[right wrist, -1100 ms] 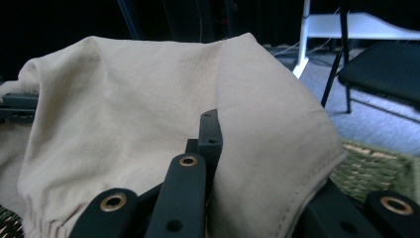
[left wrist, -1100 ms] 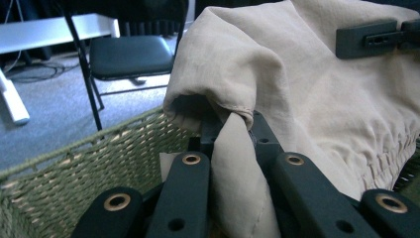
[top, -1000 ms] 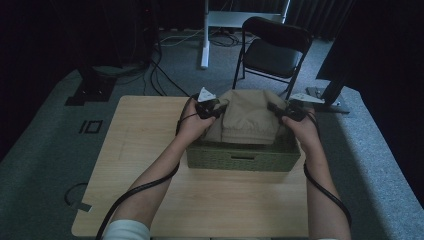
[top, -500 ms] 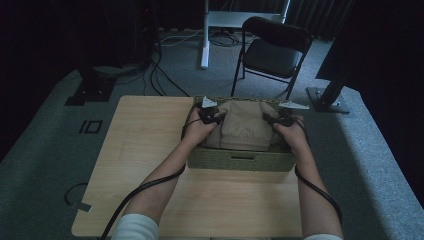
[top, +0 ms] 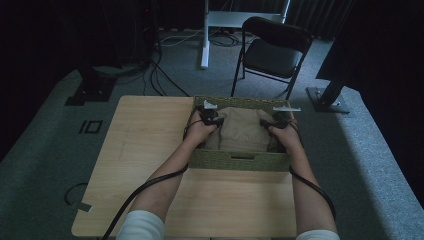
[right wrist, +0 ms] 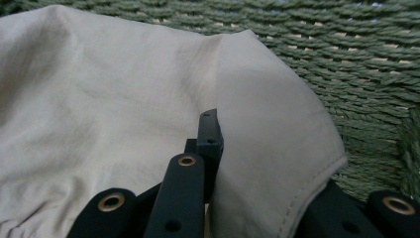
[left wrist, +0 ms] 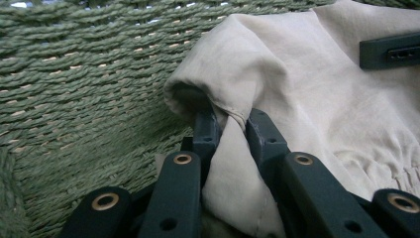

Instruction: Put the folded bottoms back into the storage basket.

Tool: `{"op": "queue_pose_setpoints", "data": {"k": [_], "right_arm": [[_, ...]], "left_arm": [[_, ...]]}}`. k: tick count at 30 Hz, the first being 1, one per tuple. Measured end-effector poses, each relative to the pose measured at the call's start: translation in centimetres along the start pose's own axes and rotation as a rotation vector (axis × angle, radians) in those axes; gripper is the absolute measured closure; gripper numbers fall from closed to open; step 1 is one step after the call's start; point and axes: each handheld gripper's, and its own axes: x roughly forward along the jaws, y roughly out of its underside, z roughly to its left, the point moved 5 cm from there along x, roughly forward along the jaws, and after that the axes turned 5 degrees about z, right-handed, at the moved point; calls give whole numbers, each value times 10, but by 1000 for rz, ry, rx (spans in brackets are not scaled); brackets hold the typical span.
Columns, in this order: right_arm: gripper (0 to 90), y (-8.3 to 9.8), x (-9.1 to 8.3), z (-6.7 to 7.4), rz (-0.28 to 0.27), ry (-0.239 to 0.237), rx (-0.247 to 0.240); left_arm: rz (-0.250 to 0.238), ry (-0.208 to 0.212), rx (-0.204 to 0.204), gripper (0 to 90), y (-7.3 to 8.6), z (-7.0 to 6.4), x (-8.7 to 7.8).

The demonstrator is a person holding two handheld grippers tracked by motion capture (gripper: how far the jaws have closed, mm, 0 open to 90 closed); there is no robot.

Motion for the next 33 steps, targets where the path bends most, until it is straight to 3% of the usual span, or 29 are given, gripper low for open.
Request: {"op": "queue_pose_setpoints", "data": {"k": [7, 12, 15, 17, 20, 21, 24, 27, 33], "right_arm": [[707, 2, 9, -5, 13, 25, 8], [564, 1, 10, -6, 27, 46, -26], [470, -2, 8, -7, 18, 68, -35], [373, -3, 7, -8, 32, 64, -30], [269, -7, 5, -7, -18, 54, -12], [250, -7, 5, -6, -13, 47, -17], [199, -8, 1, -3, 3, 56, -45], [172, -12, -4, 2, -7, 39, -56], [135, -18, -12, 13, -41, 2, -84]], "left_arm": [[54, -43, -3, 689, 4, -2, 10], [53, -65, -5, 547, 6, -2, 17], [55, -100, 15, 458, 7, 0, 18], [66, -98, 19, 378, 6, 0, 17], [52, -107, 2, 310, 2, 1, 12], [54, -114, 5, 289, 0, 2, 10], [63, -97, 19, 273, -6, -3, 0], [51, -76, 47, 193, -14, -9, -9], [20, -53, 32, 165, -23, -16, -24]]}}
